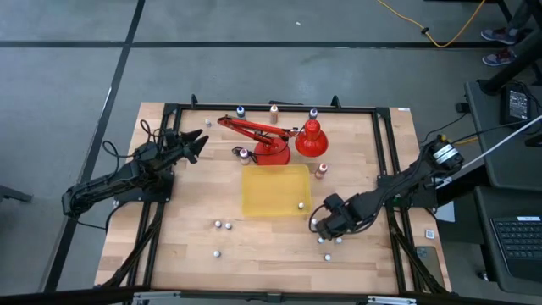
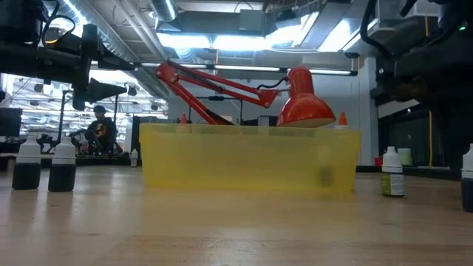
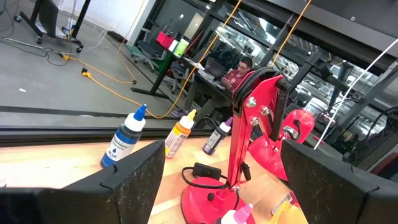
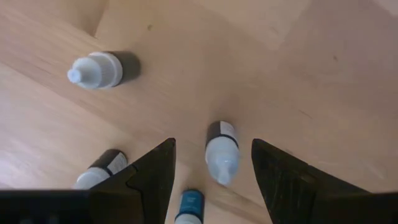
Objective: Pick & Place food coloring
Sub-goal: Put the small black food bottle into the yellow bin
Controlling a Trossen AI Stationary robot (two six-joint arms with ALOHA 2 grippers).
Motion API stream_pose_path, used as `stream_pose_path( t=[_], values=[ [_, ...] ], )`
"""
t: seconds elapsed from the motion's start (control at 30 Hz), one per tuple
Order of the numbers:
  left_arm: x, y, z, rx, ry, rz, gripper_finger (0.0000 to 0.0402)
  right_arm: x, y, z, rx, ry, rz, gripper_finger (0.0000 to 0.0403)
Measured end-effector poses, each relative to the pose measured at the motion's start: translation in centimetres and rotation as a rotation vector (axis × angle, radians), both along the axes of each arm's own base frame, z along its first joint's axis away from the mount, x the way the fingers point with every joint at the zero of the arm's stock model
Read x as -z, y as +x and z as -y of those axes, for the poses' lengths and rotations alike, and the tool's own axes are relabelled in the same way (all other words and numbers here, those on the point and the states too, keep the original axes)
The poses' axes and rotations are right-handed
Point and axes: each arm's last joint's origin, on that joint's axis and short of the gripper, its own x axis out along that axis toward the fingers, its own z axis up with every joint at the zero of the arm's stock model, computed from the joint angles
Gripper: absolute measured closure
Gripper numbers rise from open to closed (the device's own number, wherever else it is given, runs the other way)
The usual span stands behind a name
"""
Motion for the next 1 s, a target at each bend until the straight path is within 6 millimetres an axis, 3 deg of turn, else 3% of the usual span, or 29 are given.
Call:
stream_pose_path(
  t=[0.23, 0.7, 1.0],
  values=[
    [0.0, 0.0, 0.0, 0.000, 0.000, 0.000, 0.0089, 0.1, 0.0, 0.0, -0.009, -0.002, -0.001, 0.0210],
    [0.0, 0.0, 0.0, 0.000, 0.000, 0.000, 0.0090, 0.0, 0.0, -0.1, -0.028, 0.042, -0.026, 0.0336],
    [0.0, 0.0, 0.0, 0.000, 0.000, 0.000, 0.0089, -2.3, 0.5, -0.4, -0.132, 0.007, -0.060, 0.0328]
  ],
)
